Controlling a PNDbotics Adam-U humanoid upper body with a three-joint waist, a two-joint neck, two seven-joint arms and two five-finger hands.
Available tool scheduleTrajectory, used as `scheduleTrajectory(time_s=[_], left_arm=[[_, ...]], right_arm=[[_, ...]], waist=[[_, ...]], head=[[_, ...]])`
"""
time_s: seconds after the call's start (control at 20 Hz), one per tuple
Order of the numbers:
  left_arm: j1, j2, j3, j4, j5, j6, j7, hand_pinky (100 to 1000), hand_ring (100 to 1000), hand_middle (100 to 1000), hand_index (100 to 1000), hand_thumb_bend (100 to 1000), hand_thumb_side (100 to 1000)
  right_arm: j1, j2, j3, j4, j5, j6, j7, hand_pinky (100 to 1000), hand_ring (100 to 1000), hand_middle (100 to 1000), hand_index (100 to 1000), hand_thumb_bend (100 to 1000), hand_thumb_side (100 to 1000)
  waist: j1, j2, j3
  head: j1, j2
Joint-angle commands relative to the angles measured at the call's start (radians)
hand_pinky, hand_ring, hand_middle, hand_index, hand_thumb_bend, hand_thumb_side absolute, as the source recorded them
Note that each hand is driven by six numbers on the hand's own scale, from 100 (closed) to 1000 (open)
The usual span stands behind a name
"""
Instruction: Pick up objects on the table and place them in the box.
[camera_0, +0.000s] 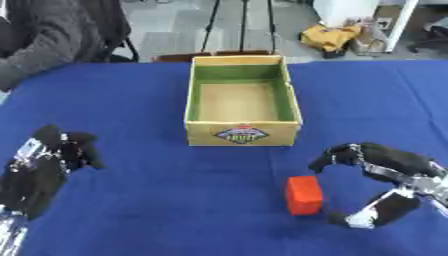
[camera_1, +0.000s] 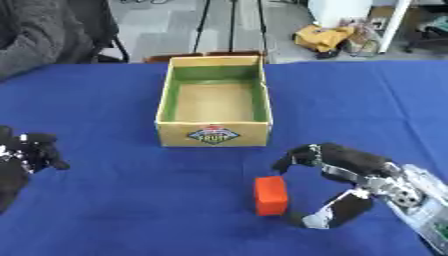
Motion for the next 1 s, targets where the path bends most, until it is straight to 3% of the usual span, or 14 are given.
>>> scheduleTrajectory(time_s=[0.05,0.55,1.0], left_arm=[[-0.015,0.021,0.000,-0.009,0.006,-0.002,-0.005,630,513,508,736,234,1000],[-0.015,0.019,-0.004,-0.009,0.005,-0.003,-0.006,631,513,507,736,232,1000],[-0.023,0.014,-0.011,-0.009,0.005,-0.001,-0.009,631,513,507,735,233,1000]], right_arm=[[-0.030,-0.009,-0.001,0.040,0.026,-0.021,-0.003,799,779,686,866,520,479],[-0.061,0.002,-0.016,0.148,0.078,-0.046,-0.063,798,786,687,862,515,473],[-0.093,0.041,-0.015,0.261,0.128,-0.066,-0.067,796,779,679,862,519,493]], waist=[[0.001,-0.017,0.005],[0.004,-0.015,0.021],[0.007,-0.012,0.042]], head=[[-0.011,-0.009],[-0.017,-0.006],[-0.029,-0.008]])
